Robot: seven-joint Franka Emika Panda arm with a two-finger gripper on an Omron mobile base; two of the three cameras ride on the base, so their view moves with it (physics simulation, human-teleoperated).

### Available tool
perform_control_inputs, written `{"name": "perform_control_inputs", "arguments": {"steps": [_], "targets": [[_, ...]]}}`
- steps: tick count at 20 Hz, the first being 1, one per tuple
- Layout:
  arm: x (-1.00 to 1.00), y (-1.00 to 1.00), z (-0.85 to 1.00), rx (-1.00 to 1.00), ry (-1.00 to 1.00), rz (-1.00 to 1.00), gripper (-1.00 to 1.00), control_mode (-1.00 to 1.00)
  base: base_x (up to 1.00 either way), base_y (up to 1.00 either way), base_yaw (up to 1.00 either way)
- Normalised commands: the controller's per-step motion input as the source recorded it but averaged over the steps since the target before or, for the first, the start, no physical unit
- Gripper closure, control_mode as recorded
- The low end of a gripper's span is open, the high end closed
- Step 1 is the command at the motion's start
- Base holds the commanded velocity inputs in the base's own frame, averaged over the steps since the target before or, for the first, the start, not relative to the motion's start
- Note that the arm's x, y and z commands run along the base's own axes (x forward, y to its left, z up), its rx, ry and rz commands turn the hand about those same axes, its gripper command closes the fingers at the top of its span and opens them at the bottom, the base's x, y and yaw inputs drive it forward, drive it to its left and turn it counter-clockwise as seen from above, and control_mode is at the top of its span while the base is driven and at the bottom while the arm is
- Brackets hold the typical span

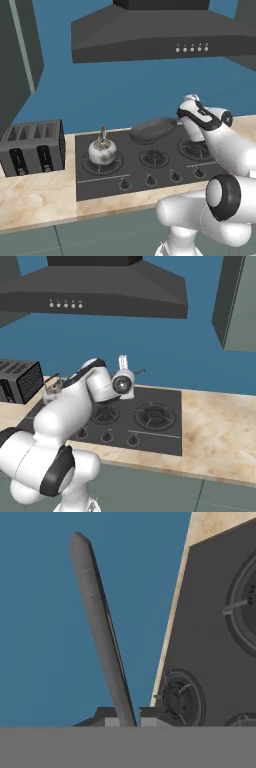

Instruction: Pick the pan from the cabinet and place it on the stove. Then turn on the stove burner for the pan.

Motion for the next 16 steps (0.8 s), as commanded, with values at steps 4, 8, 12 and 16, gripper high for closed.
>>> {"name": "perform_control_inputs", "arguments": {"steps": [4, 8, 12, 16], "targets": [[0.30, -0.10, 0.00, -0.01, 0.06, 0.01, 1.00, -1.00, 0.00, 0.00, 0.00], [0.39, -0.05, -0.05, -0.02, 0.04, 0.04, 1.00, -1.00, 0.00, 0.00, 0.00], [0.43, 0.00, -0.10, -0.01, 0.03, 0.05, 1.00, -1.00, 0.00, 0.00, 0.00], [0.35, 0.00, -0.39, 0.00, -0.04, 0.08, 1.00, -1.00, 0.00, 0.00, 0.00]]}}
